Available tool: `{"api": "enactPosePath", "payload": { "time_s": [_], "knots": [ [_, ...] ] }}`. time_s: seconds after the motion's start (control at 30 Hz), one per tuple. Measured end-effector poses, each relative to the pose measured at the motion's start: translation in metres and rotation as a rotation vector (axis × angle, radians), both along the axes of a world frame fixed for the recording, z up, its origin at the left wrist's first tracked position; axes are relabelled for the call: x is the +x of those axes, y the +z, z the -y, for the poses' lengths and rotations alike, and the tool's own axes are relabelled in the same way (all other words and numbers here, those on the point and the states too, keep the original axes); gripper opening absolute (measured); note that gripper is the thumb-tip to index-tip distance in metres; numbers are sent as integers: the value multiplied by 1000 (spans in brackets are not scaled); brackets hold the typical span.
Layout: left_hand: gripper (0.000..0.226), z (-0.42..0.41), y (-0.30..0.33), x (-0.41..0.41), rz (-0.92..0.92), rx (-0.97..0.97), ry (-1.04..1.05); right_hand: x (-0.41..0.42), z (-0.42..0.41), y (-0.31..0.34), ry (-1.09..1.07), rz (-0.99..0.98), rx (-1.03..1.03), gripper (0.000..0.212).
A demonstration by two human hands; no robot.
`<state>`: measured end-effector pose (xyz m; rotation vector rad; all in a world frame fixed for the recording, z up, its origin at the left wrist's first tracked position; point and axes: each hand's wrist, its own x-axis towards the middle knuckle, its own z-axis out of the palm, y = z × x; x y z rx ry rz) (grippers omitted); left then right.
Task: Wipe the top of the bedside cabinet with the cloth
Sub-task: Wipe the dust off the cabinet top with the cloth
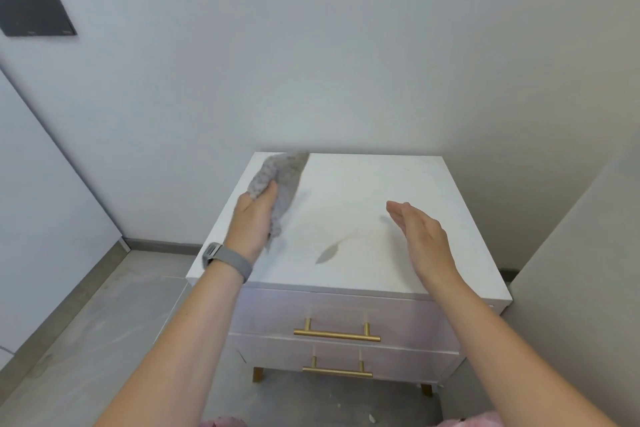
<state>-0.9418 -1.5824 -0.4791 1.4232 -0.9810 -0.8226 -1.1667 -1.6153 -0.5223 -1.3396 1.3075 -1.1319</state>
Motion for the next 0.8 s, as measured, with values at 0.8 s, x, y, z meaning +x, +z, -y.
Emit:
{"api": "enactPosePath", "payload": {
  "time_s": [0.8],
  "knots": [
    [45,-9,-41,-94,114,291,-158,5,-13,6,47,-132,-26,36]
  ]
}}
